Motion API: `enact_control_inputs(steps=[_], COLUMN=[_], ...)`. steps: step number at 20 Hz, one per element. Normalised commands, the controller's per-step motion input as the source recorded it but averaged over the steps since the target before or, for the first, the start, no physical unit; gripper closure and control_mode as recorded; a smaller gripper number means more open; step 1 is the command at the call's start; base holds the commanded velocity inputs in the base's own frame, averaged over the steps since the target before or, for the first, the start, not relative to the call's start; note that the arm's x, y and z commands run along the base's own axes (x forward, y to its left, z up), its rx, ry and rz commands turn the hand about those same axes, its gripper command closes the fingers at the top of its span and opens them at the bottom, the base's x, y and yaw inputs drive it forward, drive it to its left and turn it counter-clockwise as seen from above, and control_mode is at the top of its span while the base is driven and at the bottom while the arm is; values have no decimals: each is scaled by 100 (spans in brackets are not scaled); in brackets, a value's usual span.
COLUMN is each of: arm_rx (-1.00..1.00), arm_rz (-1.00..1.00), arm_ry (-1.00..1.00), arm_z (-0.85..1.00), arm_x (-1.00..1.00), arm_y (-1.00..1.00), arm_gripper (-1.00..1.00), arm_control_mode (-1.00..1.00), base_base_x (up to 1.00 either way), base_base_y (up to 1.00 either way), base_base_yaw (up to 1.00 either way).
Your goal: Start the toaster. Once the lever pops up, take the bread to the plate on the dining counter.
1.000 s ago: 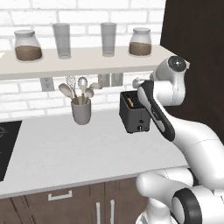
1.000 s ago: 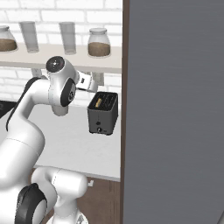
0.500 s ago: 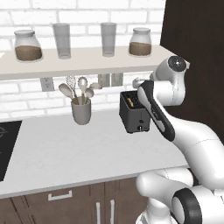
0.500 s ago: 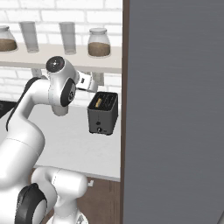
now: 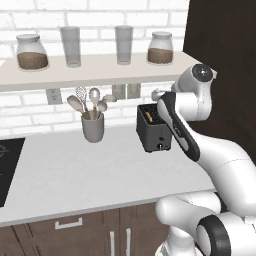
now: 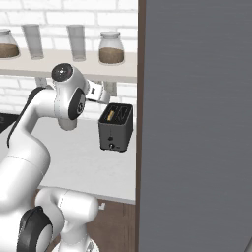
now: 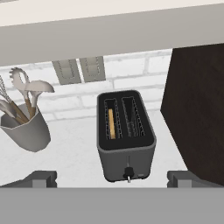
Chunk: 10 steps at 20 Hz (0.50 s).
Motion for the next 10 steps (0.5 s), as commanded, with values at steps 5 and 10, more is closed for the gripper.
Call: enact_control_inputs(steps=[5,10], arm_rx=[0,0], arm_rz=[0,0], arm_ry=[0,0], arm_z=[0,0], arm_x=[0,0], arm_y=[0,0], arm_gripper=[-100,-100], arm_control_mode=[-100,-100], base_base_x=[0,0], base_base_y=[0,0], base_base_yaw=[0,0])
